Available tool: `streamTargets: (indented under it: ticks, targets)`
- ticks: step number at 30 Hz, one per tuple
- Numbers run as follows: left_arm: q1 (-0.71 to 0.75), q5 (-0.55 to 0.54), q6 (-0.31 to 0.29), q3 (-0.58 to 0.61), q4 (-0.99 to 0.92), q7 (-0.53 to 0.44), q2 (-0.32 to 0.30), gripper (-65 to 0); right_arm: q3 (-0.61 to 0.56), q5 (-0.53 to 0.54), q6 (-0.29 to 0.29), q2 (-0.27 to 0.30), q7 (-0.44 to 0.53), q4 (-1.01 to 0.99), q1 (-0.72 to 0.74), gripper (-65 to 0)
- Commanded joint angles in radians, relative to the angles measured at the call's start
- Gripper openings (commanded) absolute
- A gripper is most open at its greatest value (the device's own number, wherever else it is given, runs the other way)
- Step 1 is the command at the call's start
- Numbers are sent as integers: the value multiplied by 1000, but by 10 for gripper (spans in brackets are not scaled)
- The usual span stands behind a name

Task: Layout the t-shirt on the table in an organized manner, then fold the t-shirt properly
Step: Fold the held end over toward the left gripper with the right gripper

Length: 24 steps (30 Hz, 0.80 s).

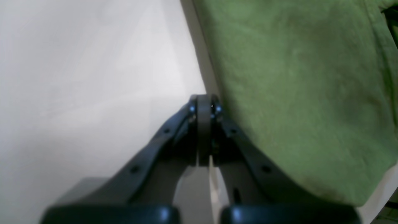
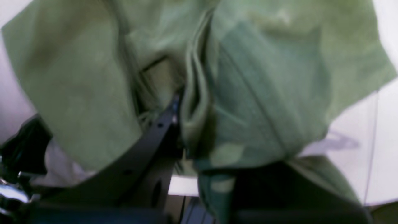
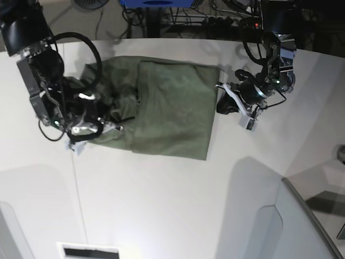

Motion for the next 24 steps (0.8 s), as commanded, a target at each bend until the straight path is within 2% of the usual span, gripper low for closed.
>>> streamTargets:
  ticks: [1, 5, 13, 18, 24]
  targets:
    - [-3, 33, 10, 29, 2, 48, -3, -650, -4, 4, -5, 5, 6, 18, 27, -648]
    - [-1, 33, 14, 83, 3, 46, -2, -650, -35, 4, -6, -2, -9, 19, 56, -648]
    - [-6, 33, 14, 86, 2, 48, 20, -650, -38, 4, -6, -68, -77, 90, 56, -648]
    - [-9, 38, 14, 88, 6, 49, 39, -650, -41, 4, -6, -96, -78, 82, 62, -648]
    - [-9, 33, 14, 146, 3, 48, 39, -650, -41, 2, -6, -107, -78, 85, 62, -648]
